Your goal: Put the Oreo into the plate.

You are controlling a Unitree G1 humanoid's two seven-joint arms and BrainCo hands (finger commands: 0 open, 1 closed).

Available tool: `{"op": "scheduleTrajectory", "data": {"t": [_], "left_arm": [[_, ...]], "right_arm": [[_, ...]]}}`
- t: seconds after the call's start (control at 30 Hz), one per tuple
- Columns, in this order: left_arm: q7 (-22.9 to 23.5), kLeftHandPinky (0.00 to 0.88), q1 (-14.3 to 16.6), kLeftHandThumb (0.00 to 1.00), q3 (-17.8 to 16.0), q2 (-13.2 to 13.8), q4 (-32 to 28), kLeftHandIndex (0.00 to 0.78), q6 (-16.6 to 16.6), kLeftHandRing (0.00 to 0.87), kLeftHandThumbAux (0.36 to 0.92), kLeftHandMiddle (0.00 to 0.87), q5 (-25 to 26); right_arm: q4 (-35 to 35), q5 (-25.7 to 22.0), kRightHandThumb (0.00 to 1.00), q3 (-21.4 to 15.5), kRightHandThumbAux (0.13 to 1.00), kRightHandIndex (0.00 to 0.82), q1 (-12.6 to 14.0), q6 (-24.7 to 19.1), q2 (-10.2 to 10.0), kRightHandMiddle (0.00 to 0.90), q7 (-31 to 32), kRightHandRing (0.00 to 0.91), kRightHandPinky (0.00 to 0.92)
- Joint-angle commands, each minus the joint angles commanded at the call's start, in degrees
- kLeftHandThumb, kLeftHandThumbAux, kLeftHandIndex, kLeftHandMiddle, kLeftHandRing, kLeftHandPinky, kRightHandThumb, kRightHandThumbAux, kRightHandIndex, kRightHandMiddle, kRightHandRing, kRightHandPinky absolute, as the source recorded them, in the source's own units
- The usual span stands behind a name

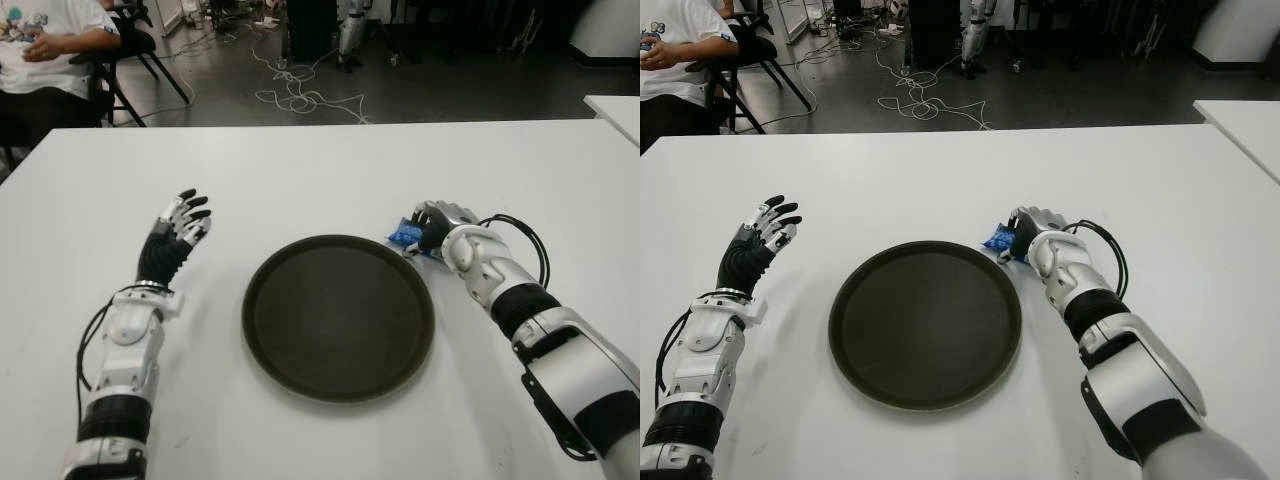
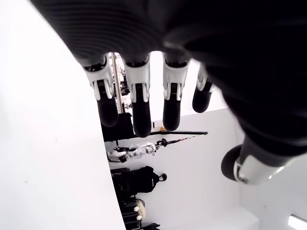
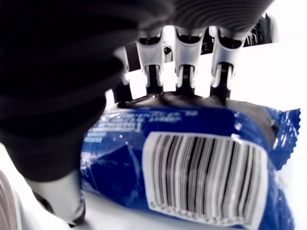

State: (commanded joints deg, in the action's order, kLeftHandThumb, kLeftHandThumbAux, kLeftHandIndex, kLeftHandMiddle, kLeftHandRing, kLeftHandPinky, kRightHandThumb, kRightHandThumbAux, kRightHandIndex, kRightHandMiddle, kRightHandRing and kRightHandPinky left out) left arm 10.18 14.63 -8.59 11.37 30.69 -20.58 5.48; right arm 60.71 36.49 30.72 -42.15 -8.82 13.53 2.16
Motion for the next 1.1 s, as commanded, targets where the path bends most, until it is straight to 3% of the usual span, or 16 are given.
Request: {"op": "scheduleTrajectory", "data": {"t": [0.73, 1.1], "left_arm": [[-0.5, 0.154, -0.2, 0.226, 0.0, -0.4, -0.7, 0.081, 0.3, 0.165, 0.566, 0.175, -0.1], [-0.2, 0.153, -0.2, 0.232, 0.1, -0.1, -0.6, 0.083, 0.2, 0.164, 0.575, 0.176, 0.0]], "right_arm": [[-2.2, -1.0, 0.051, -1.3, 0.924, 0.487, 1.1, 0.4, 0.2, 0.682, -0.6, 0.689, 0.672], [-3.7, -1.2, 0.052, -2.1, 0.933, 0.424, 1.5, 0.2, 0.2, 0.683, -1.1, 0.698, 0.673]]}}
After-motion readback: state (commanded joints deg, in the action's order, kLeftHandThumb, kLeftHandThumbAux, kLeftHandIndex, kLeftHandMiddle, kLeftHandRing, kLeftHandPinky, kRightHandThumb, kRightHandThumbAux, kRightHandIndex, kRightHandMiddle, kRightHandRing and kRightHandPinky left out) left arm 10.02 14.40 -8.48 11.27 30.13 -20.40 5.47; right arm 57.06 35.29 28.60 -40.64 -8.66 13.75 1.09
